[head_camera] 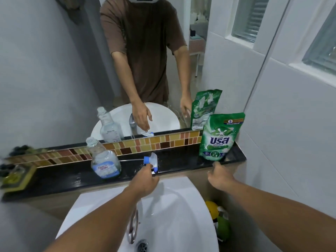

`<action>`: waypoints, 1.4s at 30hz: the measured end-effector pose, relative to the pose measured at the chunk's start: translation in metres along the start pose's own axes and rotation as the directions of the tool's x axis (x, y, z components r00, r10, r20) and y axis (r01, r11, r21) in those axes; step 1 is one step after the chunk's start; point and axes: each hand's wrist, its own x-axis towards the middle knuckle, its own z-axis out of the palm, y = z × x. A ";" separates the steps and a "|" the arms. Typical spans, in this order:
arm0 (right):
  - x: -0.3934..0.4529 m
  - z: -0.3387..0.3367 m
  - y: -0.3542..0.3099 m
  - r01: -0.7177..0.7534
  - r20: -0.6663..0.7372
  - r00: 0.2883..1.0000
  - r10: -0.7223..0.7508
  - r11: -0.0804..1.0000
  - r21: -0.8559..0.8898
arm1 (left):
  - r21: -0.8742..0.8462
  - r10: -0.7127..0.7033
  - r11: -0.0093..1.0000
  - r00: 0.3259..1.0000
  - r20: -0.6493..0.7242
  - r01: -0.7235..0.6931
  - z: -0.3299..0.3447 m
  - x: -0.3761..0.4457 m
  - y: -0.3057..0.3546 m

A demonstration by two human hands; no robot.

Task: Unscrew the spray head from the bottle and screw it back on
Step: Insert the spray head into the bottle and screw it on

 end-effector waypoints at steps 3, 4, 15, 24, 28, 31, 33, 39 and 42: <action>-0.012 0.022 -0.038 0.093 -0.011 0.996 -0.094 0.995 -0.047 | 0.006 -0.022 1.000 1.000 -0.020 0.023 -0.017 -0.009 -0.023; -0.015 0.029 -0.052 0.124 -0.004 0.992 -0.125 0.991 -0.057 | 0.003 -0.021 1.000 1.000 -0.023 0.021 -0.023 -0.011 -0.030; -0.029 0.093 -0.159 0.276 0.051 0.961 -0.272 0.935 -0.221 | -0.069 -0.091 0.994 0.992 -0.089 0.085 -0.065 -0.018 -0.126; -0.004 0.127 -0.199 0.344 0.062 0.936 -0.348 0.856 -0.386 | -0.279 -0.112 0.960 0.944 -0.311 0.022 -0.094 -0.024 -0.172; 0.010 0.131 -0.205 0.328 0.116 0.944 -0.310 0.826 -0.458 | -0.299 -0.104 0.954 0.886 -0.452 -0.040 -0.115 -0.018 -0.151; 0.015 0.134 -0.198 0.324 0.130 0.946 -0.297 0.846 -0.423 | -0.368 -0.077 0.920 0.855 -0.512 -0.137 -0.130 -0.006 -0.126; 0.013 0.138 -0.188 0.339 0.131 0.941 -0.313 0.842 -0.421 | -0.471 -0.074 0.861 0.870 -0.488 -0.191 -0.138 0.004 -0.110; 0.008 0.124 -0.169 0.391 0.133 0.919 -0.371 0.904 -0.176 | -0.714 -0.134 0.682 0.931 -0.340 -0.162 -0.139 0.029 -0.098; 0.002 0.089 -0.165 0.457 0.115 0.887 -0.448 0.887 -0.064 | -0.734 -0.191 0.659 0.908 -0.373 -0.163 -0.128 0.033 -0.102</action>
